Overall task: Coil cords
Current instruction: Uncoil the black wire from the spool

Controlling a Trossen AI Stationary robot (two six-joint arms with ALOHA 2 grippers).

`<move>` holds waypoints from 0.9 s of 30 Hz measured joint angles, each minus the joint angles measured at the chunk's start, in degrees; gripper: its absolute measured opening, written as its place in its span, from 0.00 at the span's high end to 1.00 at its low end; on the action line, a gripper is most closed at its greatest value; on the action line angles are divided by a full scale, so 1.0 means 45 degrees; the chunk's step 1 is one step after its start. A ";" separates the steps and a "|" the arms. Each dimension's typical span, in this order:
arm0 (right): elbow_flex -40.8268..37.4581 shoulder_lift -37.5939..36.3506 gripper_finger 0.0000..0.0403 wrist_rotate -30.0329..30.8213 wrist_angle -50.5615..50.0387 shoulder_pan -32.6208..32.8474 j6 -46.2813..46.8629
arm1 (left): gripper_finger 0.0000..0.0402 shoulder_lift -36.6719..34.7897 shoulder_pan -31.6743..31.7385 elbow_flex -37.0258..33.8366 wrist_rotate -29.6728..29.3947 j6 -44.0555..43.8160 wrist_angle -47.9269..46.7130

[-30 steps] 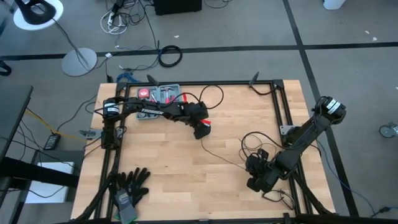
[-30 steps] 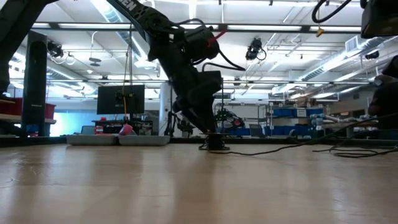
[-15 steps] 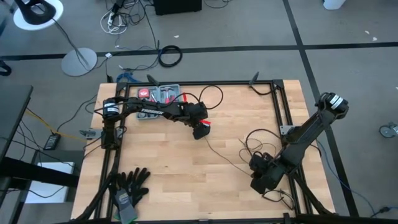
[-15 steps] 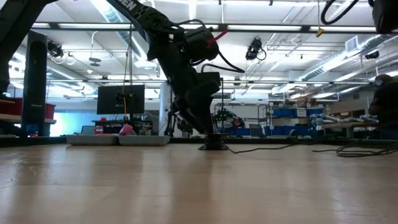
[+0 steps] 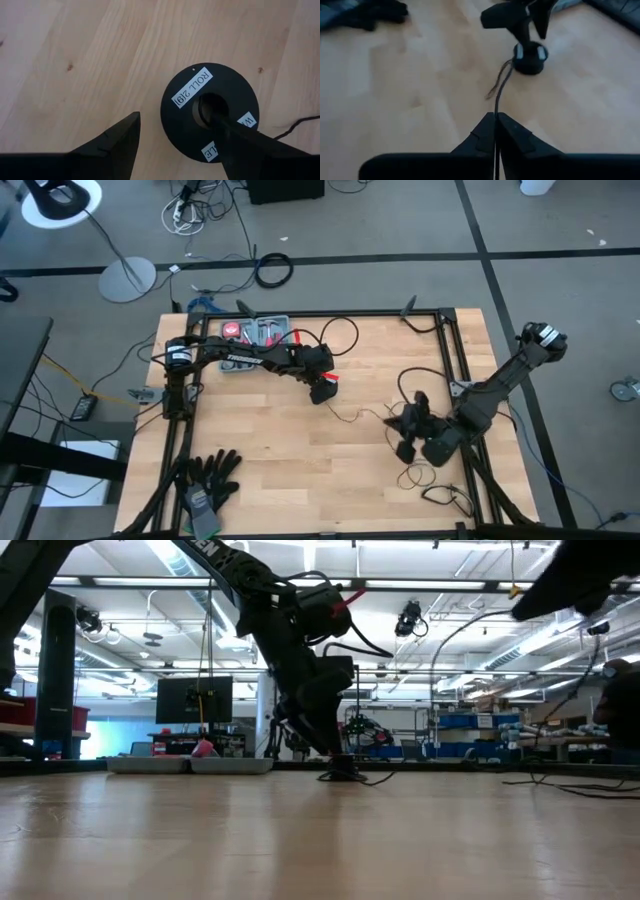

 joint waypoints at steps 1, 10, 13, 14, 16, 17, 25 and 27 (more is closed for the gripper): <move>0.0000 0.0137 0.96 0.0052 0.0185 -0.0284 -0.0535 | 0.39 0.0000 0.0000 0.0000 0.0003 -0.0003 -0.0021; 0.0005 0.1898 0.90 -0.1165 0.1594 -0.2903 -0.2796 | 0.39 -0.0010 0.0000 0.0000 -0.0004 -0.0009 -0.0073; 0.0005 0.2710 0.85 -0.1256 0.3286 -0.3699 -0.4138 | 0.39 -0.0010 0.0000 0.0000 -0.0007 -0.0008 -0.0063; 0.0005 0.3013 0.83 -0.1391 0.3996 -0.3949 -0.4702 | 0.39 -0.0010 0.0000 0.0000 -0.0002 -0.0008 -0.0063; 0.0005 0.3705 0.80 -0.1923 0.5414 -0.4502 -0.5791 | 0.39 -0.0010 0.0000 0.0000 -0.0007 -0.0008 -0.0063; 0.0005 0.4060 0.78 -0.2264 0.6101 -0.4772 -0.6163 | 0.39 -0.0010 0.0000 0.0000 -0.0011 -0.0008 -0.0058; -0.0005 0.6947 0.64 -0.4196 0.9644 -0.6568 -0.7488 | 0.39 -0.0010 0.0000 0.0000 0.0143 -0.0231 -0.0087; -0.0007 0.7510 0.62 -0.4268 1.0463 -0.6807 -0.7704 | 0.39 -0.0010 0.0000 0.0000 0.0142 -0.0234 -0.0129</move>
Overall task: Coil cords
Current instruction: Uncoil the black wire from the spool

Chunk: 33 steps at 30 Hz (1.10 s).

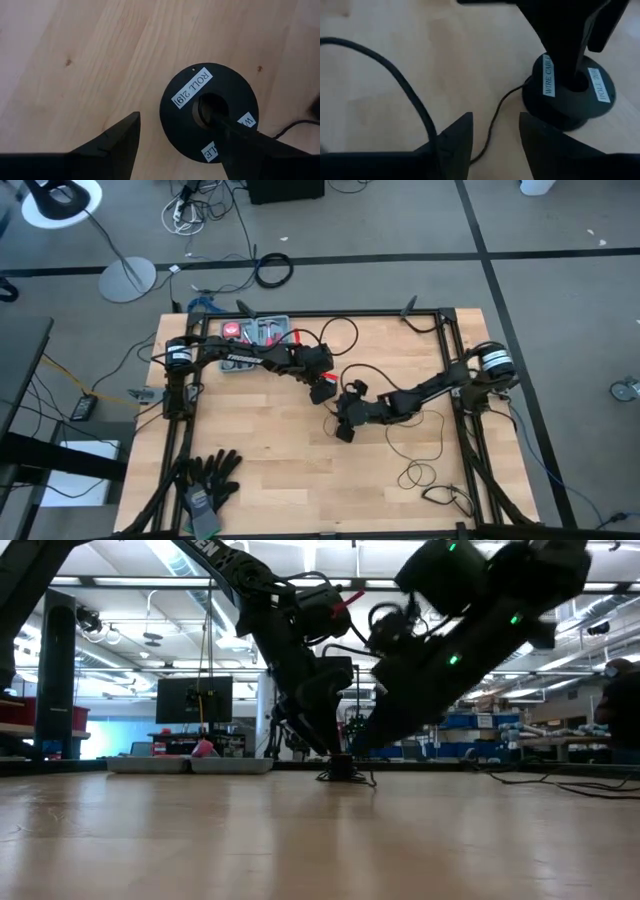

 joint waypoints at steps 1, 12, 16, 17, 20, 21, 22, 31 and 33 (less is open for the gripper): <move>0.0002 0.0266 0.61 -0.0057 0.0449 -0.0097 -0.0104 | 0.39 0.0000 0.0000 0.0000 -0.0003 -0.0002 -0.0012; 0.0055 0.2186 0.63 -0.1193 0.2143 -0.0651 -0.0012 | 0.39 0.0000 0.0000 0.0000 0.0002 -0.0007 -0.0125; 0.0089 0.1939 0.86 -0.1392 0.1343 -0.0316 0.0043 | 0.39 0.0000 0.0000 0.0000 0.0002 -0.0007 -0.0171; 0.0089 0.1811 0.93 -0.1460 0.1052 -0.0191 0.0029 | 0.39 0.0000 0.0000 0.0000 0.0002 -0.0007 -0.0172; 0.0061 0.1232 0.97 -0.1694 -0.0135 0.0218 0.0253 | 0.39 0.0000 0.0000 0.0000 0.0002 -0.0007 -0.0190; 0.0047 0.0985 0.97 -0.1795 -0.0661 0.0368 0.0351 | 0.39 0.0000 0.0000 0.0000 0.0002 -0.0007 -0.0210; 0.0038 0.0690 0.98 -0.1897 -0.1292 0.0533 0.0433 | 0.39 0.0000 0.0000 0.0000 0.0002 -0.0007 -0.0238; -0.0045 -0.1885 0.99 -0.2486 -0.7217 0.2601 0.3445 | 0.39 0.0023 0.0000 -0.0019 -0.0008 -0.0007 -0.0897; -0.0042 -0.2322 1.00 -0.2516 -0.8413 0.3319 0.4644 | 0.39 0.0024 0.0000 -0.0020 0.0002 -0.0007 -0.1017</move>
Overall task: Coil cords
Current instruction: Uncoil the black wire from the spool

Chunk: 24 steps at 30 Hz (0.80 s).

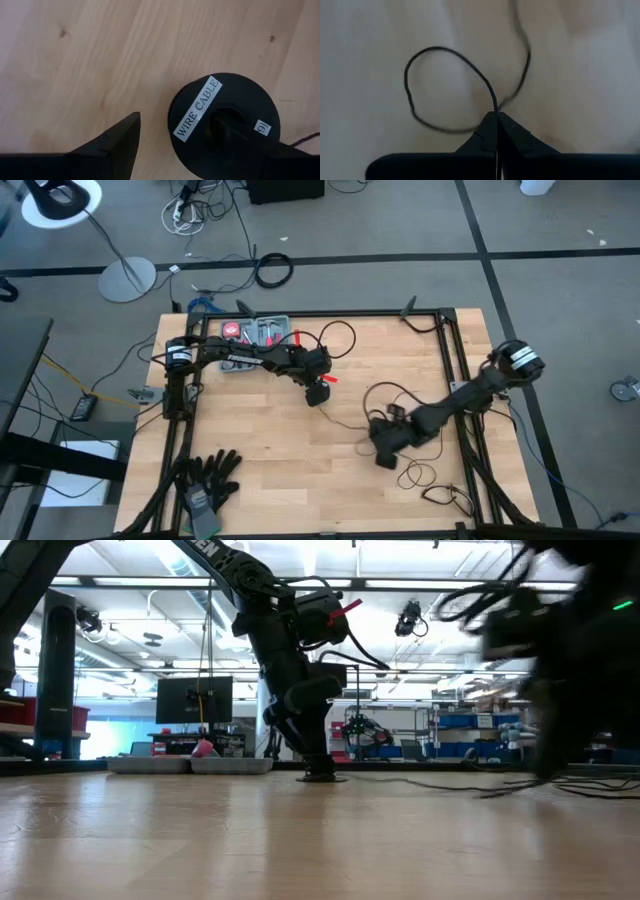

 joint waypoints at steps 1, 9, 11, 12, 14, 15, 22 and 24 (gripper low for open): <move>0.0000 -0.0195 1.00 0.0009 -0.0511 0.0410 0.0636 | 0.39 -0.0005 0.0004 0.0000 -0.0010 0.0000 0.0007; 0.0005 -0.1681 1.00 0.0955 -0.4051 0.3678 0.6372 | 0.39 -0.0010 0.0019 0.0000 -0.0010 -0.0039 -0.0136; 0.0009 -0.1888 1.00 0.1764 -0.4483 0.4169 0.7258 | 0.39 -0.0010 0.0019 0.0005 -0.0010 -0.0057 -0.0136; 0.0009 -0.1978 1.00 0.2196 -0.4586 0.4327 0.7559 | 0.39 -0.0010 0.0019 0.0005 -0.0010 -0.0075 -0.0138; 0.0019 -0.2015 0.99 0.3274 -0.4499 0.4433 0.7671 | 0.39 -0.0010 0.0019 0.0005 -0.0005 -0.0082 -0.0135; 0.0019 -0.2012 0.98 0.3992 -0.4381 0.4373 0.7551 | 0.39 -0.0010 0.0019 0.0005 -0.0006 -0.0082 -0.0131; 0.0034 -0.1423 0.89 0.6884 -0.1999 0.2504 0.5081 | 0.39 -0.0010 0.0019 0.0010 -0.0018 -0.0303 -0.0133; 0.0034 -0.1077 0.87 0.6723 -0.0962 0.1670 0.3909 | 0.39 -0.0010 0.0019 0.0010 -0.0019 -0.0320 -0.0080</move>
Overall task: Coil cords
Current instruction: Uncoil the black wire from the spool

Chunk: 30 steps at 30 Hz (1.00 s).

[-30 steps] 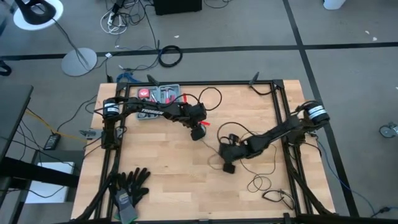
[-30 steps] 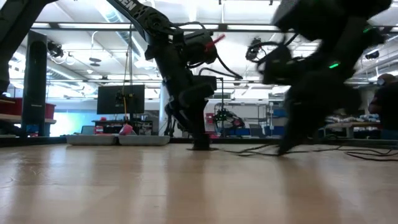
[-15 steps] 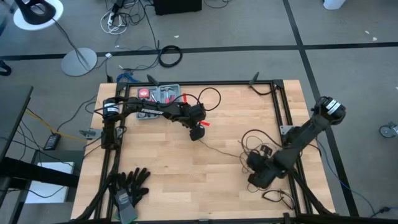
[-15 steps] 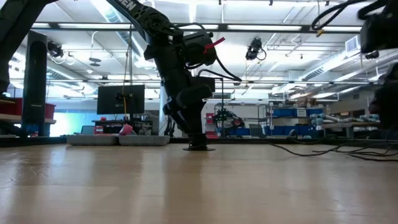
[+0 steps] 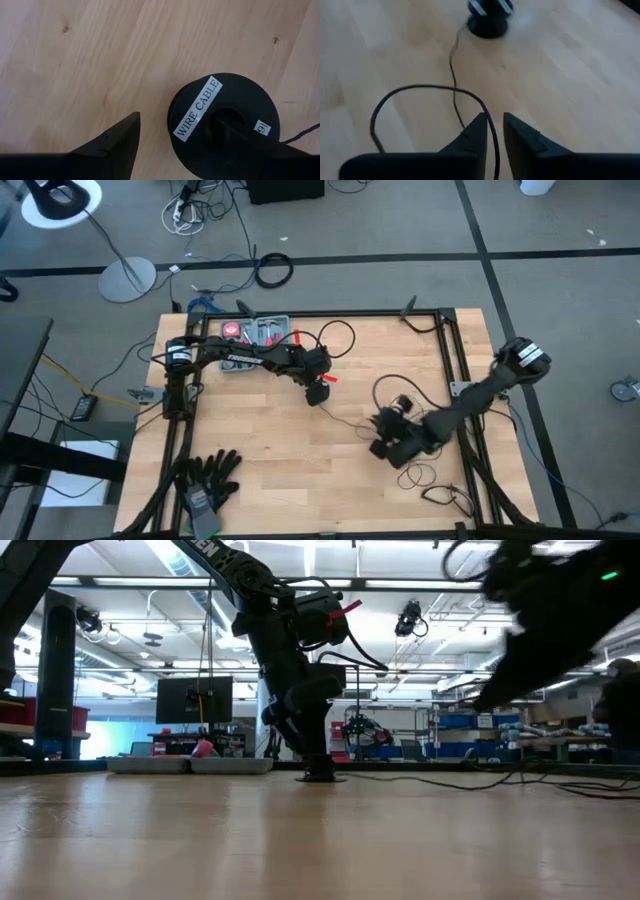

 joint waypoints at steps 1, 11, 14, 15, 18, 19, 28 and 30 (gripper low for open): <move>0.0000 0.0204 0.85 -0.0157 0.0668 -0.0403 -0.0654 | 0.39 0.0000 0.0000 0.0000 0.0003 0.0000 0.0028; 0.0010 0.2638 0.68 -0.3269 0.6535 -0.3581 -0.6120 | 0.39 0.0000 0.0000 0.0000 0.0000 -0.0005 0.0018; 0.0010 0.3321 0.63 -0.3773 0.7359 -0.4087 -0.6469 | 0.39 0.0000 0.0000 0.0005 0.0000 -0.0005 -0.0046; 0.0010 0.3536 0.61 -0.3938 0.7630 -0.4206 -0.6601 | 0.39 0.0000 0.0000 0.0005 0.0000 -0.0005 -0.0042; 0.0010 0.4088 0.56 -0.4551 0.8497 -0.4395 -0.7034 | 0.39 0.0000 0.0000 0.0010 0.0000 -0.0006 -0.0041; 0.0010 0.4202 0.55 -0.4655 0.8697 -0.4426 -0.7127 | 0.39 0.0000 0.0000 0.0010 0.0000 -0.0007 -0.0047; 0.0015 0.4415 0.52 -0.4880 0.9239 -0.4426 -0.7197 | 0.39 0.0000 0.0000 0.0010 0.0000 -0.0005 -0.0050; 0.0015 0.4415 0.53 -0.4881 0.9230 -0.4426 -0.7197 | 0.39 0.0000 0.0000 0.0010 0.0002 -0.0007 -0.0048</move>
